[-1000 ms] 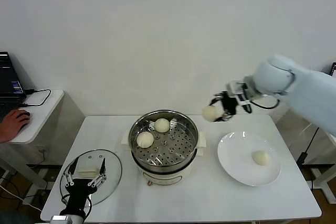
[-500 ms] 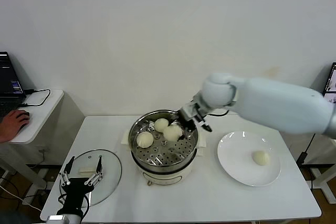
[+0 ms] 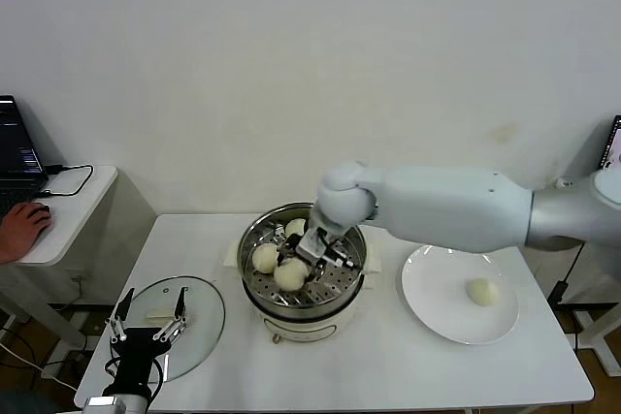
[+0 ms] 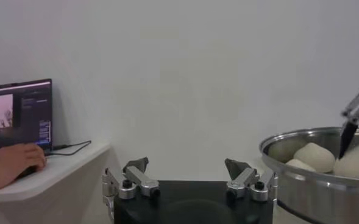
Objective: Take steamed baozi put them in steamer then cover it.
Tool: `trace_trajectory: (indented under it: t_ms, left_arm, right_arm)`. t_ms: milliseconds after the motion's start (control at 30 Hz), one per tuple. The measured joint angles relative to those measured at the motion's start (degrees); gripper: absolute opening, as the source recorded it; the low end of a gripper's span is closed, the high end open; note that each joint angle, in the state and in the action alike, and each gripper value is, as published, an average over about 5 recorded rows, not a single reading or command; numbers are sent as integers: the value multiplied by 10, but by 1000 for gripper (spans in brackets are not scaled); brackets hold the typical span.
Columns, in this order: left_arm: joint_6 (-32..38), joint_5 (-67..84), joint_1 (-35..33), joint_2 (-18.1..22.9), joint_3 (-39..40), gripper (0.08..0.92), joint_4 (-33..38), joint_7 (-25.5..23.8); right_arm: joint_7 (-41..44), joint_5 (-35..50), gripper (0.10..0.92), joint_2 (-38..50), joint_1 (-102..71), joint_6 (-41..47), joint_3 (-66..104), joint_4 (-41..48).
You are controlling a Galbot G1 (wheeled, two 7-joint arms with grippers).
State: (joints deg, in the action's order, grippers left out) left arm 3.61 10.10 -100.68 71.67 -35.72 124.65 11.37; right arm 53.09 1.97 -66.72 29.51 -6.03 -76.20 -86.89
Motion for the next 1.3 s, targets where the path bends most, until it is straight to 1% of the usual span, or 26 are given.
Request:
trace_trajectory:
  t_ms: [367, 433, 533, 633, 700, 800, 967, 1133, 1300]
  left_arm:
    - [1, 0, 7, 1, 6, 823, -10, 0]
    - [1, 0, 8, 1, 6, 823, -11, 0]
    - [1, 0, 9, 1, 6, 823, -12, 0]
    - [1, 0, 9, 1, 5, 823, -11, 0]
    - [1, 0, 9, 0, 5, 823, -11, 0]
    - [0, 0, 9, -2, 3, 823, -9, 0]
    - [0, 2, 8, -7, -1, 823, -5, 0]
    - [0, 3, 8, -12, -2, 823, -5, -1]
    - [0, 3, 12, -16, 2, 823, -7, -3]
  right_arm:
    - [9, -35, 628, -10, 2, -36, -13, 4]
    - [9, -38, 638, -10, 2, -38, -14, 5]
    - [8, -39, 694, -8, 2, -40, -14, 4]
    - [9, -37, 773, -6, 4, -39, -13, 2]
    - [9, -34, 806, -3, 8, -37, -12, 1]
    - [10, -23, 820, 4, 17, -31, -9, -2]
    - [16, 19, 823, 31, 35, 7, -4, -14]
    - [27, 69, 823, 82, 55, 81, 12, -28]
    - [37, 104, 823, 152, 60, 156, 29, -45]
